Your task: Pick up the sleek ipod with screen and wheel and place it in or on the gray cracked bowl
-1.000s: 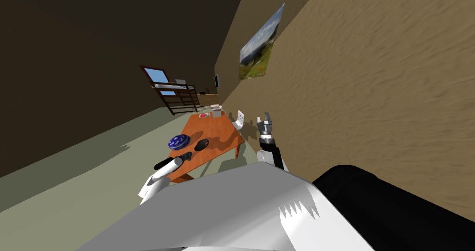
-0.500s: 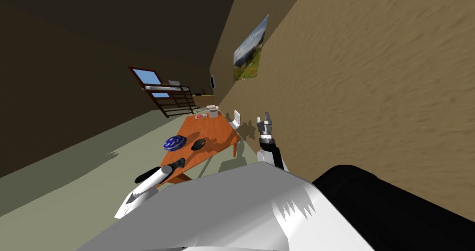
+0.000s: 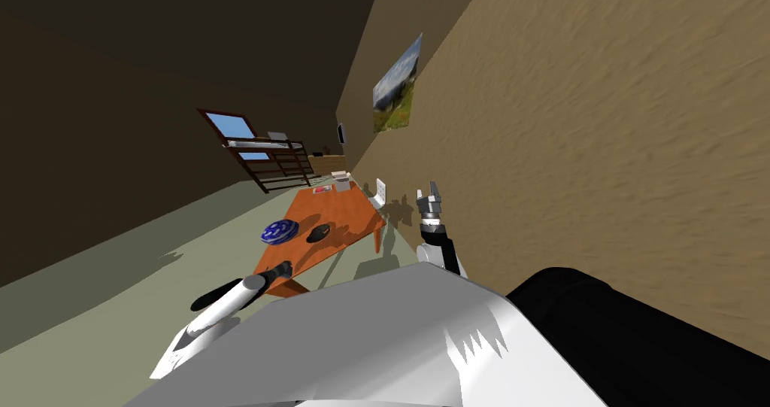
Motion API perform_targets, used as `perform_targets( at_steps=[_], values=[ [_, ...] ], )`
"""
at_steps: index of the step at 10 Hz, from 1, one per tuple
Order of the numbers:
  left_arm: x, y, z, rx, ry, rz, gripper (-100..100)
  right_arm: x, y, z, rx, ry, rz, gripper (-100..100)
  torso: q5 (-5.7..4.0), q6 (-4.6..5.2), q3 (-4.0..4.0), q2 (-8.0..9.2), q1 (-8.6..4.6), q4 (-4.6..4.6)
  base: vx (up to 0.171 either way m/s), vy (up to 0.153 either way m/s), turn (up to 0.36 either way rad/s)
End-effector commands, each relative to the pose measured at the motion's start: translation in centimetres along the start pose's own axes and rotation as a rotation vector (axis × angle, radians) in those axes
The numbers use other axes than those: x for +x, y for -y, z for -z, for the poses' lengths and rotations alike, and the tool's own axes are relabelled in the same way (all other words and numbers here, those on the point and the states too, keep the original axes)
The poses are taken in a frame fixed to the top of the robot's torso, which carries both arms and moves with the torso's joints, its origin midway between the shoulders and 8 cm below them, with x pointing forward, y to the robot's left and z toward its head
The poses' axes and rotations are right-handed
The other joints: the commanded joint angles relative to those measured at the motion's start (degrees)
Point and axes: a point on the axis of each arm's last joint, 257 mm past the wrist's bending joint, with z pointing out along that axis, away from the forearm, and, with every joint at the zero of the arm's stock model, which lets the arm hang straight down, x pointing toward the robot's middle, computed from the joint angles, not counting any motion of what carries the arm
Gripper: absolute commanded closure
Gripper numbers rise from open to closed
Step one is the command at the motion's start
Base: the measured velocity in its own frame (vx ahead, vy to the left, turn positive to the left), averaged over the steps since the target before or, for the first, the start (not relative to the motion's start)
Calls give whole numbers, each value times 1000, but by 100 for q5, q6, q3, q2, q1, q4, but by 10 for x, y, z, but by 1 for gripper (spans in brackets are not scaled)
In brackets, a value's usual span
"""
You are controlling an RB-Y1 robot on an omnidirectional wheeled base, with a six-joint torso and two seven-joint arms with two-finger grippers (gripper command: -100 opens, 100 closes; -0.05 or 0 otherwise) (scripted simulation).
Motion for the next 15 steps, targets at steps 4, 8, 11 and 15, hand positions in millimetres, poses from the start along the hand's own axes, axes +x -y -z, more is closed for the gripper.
perform_targets(
  at_steps=[4, 8, 11, 15],
  values=[
    [55, -37, 6, -38, -22, -90, 100, 0, 0, 0, 0, 0, 0, 0, -6, 12, -25, -52, -15, -2, 80, -68, 39],
    [92, -70, 11, -57, -40, -178, 100, 0, 0, 0, 0, 0, 0, 0, -5, 18, -25, -50, -14, -3, 104, -66, 38],
    [118, -92, 17, -64, -57, -239, 100, 0, 0, 0, 0, 0, 0, 0, -7, 23, -15, -38, -3, 5, 82, -41, 47],
    [134, -106, 20, -68, -73, -278, 100, 0, 0, 0, 0, 0, 0, 0, -15, 31, -14, -32, -15, 2, 69, -37, 25]
  ],
)
